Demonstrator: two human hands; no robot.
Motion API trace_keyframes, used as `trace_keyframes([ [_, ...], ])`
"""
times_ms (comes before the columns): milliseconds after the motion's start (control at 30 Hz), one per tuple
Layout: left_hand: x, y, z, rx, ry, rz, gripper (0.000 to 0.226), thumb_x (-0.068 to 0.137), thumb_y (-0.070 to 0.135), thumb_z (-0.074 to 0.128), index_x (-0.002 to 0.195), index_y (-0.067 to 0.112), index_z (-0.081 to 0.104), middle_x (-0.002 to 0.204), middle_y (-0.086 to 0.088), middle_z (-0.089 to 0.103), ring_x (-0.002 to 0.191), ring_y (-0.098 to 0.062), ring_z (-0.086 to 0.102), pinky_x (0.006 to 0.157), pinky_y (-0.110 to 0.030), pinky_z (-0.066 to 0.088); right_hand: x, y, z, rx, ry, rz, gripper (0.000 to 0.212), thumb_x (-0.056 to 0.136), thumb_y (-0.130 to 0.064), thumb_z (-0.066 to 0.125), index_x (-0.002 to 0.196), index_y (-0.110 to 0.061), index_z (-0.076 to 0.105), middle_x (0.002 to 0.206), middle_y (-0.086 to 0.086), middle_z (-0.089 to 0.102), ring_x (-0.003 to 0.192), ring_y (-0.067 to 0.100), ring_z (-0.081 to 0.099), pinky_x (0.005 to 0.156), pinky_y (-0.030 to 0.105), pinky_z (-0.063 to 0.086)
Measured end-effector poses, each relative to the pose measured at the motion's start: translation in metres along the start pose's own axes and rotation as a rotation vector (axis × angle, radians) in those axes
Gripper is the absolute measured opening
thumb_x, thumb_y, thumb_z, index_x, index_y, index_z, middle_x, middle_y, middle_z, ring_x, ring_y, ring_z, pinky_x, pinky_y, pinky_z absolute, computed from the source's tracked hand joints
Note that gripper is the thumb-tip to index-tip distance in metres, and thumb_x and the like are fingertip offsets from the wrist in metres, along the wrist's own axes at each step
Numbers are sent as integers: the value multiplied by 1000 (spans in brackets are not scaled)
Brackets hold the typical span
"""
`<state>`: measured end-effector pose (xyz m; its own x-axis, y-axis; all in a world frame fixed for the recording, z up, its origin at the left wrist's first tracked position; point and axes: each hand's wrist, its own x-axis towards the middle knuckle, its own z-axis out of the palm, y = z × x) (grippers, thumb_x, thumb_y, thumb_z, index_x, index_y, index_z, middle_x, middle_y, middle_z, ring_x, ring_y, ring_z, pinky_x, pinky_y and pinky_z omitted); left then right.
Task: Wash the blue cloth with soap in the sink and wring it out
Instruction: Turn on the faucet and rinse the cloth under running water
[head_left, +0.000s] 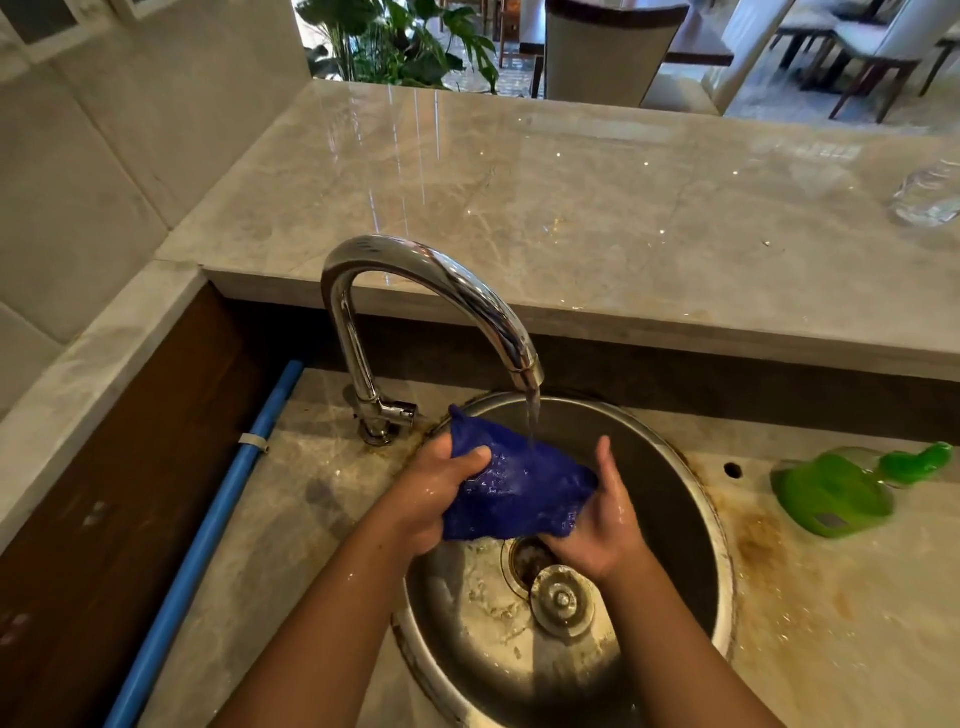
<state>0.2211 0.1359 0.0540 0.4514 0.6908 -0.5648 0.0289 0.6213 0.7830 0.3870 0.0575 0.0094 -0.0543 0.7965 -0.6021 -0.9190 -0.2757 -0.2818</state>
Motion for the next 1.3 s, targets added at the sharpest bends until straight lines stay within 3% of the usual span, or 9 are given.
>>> trace_keyframes([
  [133,1,-7,-12,-23,52,-67,35,97,9,57,132,14,56,122,-14,69,112,-32,67,93,-49,55,-3,-7,11,-444,180,-131,43,85,-20,70,125,-5,63,118,22,71,105,37,70,95,52,54],
  [267,2,-13,-10,-164,87,-108,35,93,3,59,128,11,59,116,-17,72,105,-34,69,88,-50,57,-9,-4,23,-743,206,-319,19,93,-8,62,111,-13,67,100,12,77,95,32,73,97,54,53],
  [467,8,-12,-3,-144,209,-113,32,97,21,60,129,20,59,121,-11,69,107,-33,67,91,-54,56,-15,-2,32,-784,119,-353,40,93,3,51,110,-30,67,101,0,77,100,33,71,95,56,53],
  [600,9,-7,14,-51,250,-29,19,102,23,50,117,28,60,117,-5,67,102,-28,67,86,-54,58,-8,0,29,-525,111,-279,60,86,12,46,126,-29,63,124,10,68,107,35,69,99,59,50],
  [733,9,1,28,146,291,107,14,103,25,47,105,33,59,108,-1,68,100,-26,66,94,-54,54,2,10,22,-142,276,-59,37,90,-11,60,127,-16,60,124,18,67,104,40,68,84,53,57],
  [833,10,2,38,271,273,200,14,102,23,49,106,32,60,106,-1,70,97,-22,66,96,-46,53,9,23,19,-52,280,127,55,88,-49,67,128,-11,62,119,20,71,95,41,73,74,47,61],
  [967,5,-1,46,196,202,150,13,101,22,53,109,31,59,104,6,67,100,-17,63,95,-41,50,14,30,12,67,163,190,67,82,-57,71,132,-13,63,129,20,66,106,41,70,81,48,59],
  [1133,6,-1,28,166,223,117,15,99,30,53,110,30,63,108,-2,72,101,-25,69,95,-55,54,16,14,14,-91,282,-140,43,88,-32,71,127,-16,62,120,19,71,104,40,71,85,57,57],
  [1300,16,-9,26,150,293,57,14,100,38,51,100,33,64,101,0,73,93,-23,71,90,-53,57,-6,0,40,-778,407,-619,12,99,-25,57,103,-18,65,99,10,74,87,24,73,79,42,60],
])
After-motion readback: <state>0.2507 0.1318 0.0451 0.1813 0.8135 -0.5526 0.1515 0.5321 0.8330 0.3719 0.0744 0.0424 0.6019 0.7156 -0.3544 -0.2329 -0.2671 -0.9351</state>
